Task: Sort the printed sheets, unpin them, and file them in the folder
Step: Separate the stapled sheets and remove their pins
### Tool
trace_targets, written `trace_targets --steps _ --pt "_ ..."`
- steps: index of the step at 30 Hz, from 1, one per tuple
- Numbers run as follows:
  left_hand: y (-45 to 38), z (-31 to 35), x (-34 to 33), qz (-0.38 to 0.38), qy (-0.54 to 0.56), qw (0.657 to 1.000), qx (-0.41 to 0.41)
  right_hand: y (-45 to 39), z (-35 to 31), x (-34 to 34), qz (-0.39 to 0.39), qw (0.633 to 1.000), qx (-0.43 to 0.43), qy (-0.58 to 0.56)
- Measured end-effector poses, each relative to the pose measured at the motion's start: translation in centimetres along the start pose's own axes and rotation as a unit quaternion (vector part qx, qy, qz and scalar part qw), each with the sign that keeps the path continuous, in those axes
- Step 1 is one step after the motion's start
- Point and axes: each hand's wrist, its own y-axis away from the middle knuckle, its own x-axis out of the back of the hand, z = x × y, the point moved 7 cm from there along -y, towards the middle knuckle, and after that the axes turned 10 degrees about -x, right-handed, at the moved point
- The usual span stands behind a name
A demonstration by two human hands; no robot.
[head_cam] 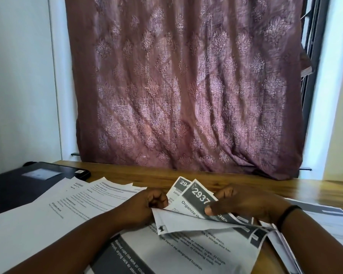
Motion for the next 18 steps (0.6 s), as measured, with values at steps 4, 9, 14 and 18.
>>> trace_targets --steps 4,9,14,18 --pt "0.2 -0.6 -0.1 -0.015 0.091 0.995 0.04 0.2 -0.5 2.3 0.122 0.991 0.055 0.006" --pt "0.1 -0.8 0.4 0.031 0.275 0.958 0.078 -0.6 3.8 8.2 0.373 0.928 -0.003 -0.012" --pt "-0.1 -0.2 2.6 0.16 0.377 0.911 0.051 -1.0 5.3 8.9 0.398 0.913 -0.007 -0.091" --pt "-0.1 0.2 4.2 0.26 0.393 0.882 0.012 -1.1 3.1 4.9 0.197 0.959 0.001 -0.206"
